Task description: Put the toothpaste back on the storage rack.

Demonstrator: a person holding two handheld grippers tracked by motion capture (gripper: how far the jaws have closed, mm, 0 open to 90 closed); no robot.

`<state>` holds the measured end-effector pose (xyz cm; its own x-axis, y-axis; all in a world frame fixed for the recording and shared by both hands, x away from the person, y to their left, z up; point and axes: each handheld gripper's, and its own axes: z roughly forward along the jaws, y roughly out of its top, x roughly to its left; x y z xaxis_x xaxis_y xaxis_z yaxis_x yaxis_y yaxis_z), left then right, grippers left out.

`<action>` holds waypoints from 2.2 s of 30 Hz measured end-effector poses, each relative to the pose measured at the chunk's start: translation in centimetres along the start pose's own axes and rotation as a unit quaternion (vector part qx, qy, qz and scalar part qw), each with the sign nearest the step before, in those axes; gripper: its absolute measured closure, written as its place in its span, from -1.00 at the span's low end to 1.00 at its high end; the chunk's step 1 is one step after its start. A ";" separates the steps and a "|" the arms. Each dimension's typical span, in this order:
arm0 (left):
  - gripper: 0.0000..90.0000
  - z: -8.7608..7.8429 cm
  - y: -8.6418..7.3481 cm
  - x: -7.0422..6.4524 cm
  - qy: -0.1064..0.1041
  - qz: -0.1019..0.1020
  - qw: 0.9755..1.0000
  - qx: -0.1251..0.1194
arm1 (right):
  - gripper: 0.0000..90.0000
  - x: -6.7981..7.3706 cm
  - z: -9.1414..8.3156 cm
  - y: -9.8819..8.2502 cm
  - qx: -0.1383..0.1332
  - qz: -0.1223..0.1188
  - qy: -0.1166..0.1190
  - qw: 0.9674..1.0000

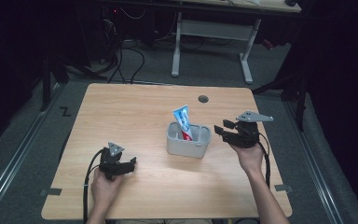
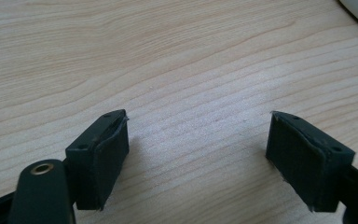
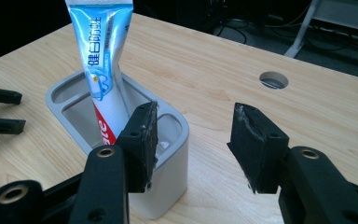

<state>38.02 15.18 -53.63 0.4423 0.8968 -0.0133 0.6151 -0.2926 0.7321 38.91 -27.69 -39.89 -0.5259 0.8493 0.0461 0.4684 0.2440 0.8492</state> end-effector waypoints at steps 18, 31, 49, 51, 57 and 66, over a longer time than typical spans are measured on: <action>-0.52 0.0 0.0 0.0 0.000 0.000 1.000 0.000 | 0.14 -1.5 -1.0 -1.5 -0.003 0.026 -0.010 1.000; -0.53 0.0 0.0 0.0 -0.001 0.000 1.000 0.000 | 0.14 -2.3 -0.9 -3.0 0.009 0.036 -0.018 0.999; -0.53 0.0 0.0 0.0 -0.001 0.001 1.000 0.000 | 0.14 -3.1 -0.5 -5.5 0.021 0.058 -0.023 0.998; -0.53 0.0 0.0 0.0 -0.001 0.002 1.000 0.000 | 0.14 -3.1 -0.4 -5.7 0.022 0.058 -0.024 0.998; -0.53 0.0 0.0 0.0 -0.001 0.002 1.000 0.000 | 0.18 -3.2 0.0 -6.6 0.030 0.066 -0.026 0.997; -0.53 0.0 0.0 0.0 -0.001 0.001 1.000 0.000 | 0.24 -3.5 0.4 -7.6 0.042 0.068 -0.031 0.996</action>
<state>37.98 15.21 -53.64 0.4445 0.8957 -0.0131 0.6142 -0.2942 0.7322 37.44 -32.31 -46.72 -0.4096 0.9040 0.1224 0.5914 0.1610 0.7901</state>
